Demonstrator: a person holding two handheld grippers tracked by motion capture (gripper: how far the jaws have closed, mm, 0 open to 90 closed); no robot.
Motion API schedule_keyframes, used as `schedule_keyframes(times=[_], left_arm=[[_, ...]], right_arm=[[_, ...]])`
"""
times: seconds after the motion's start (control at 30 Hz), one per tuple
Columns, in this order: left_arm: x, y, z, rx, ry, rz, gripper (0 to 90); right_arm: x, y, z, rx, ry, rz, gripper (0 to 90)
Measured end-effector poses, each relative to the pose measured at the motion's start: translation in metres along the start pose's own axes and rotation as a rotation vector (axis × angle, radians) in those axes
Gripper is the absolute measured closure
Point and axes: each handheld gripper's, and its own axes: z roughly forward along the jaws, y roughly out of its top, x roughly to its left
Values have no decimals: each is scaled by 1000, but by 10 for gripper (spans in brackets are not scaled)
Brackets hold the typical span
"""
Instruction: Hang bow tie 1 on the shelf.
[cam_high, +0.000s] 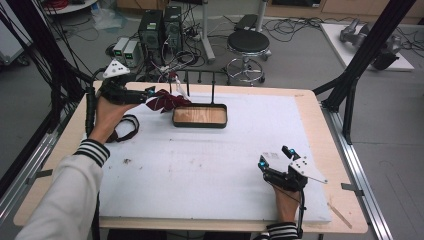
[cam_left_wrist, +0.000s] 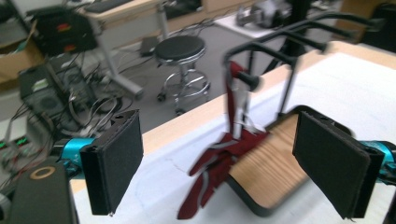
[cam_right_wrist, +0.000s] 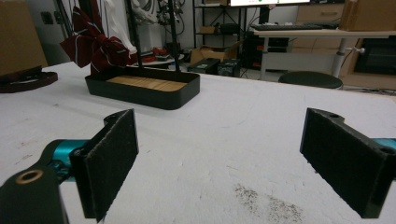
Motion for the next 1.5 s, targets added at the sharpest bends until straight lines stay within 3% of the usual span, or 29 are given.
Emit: schedule_keyframes(times=[0.17, 0.5, 0.73, 1.13, 1.43, 1.5], left_arm=[[-8, -16, -24, -40, -48, 18, 167], [-12, -54, -60, -102, -101, -6, 167], [-12, -80, -78, -166, -139, -57, 167], [-15, -121, -93, -199, -156, -97, 167], [-11, -129, -91, -203, -147, -121, 167], [-11, -127, -92, -201, -144, -110, 167]], right_arm=[[0, 0, 0, -3, -2, -14, 107], [1, 0, 0, 2, -1, -20, 107], [1, 0, 0, 0, -1, -24, 107], [1, 0, 0, -1, -2, -28, 107], [2, 0, 0, -1, -1, -27, 107], [2, 0, 0, -3, -3, -30, 107]])
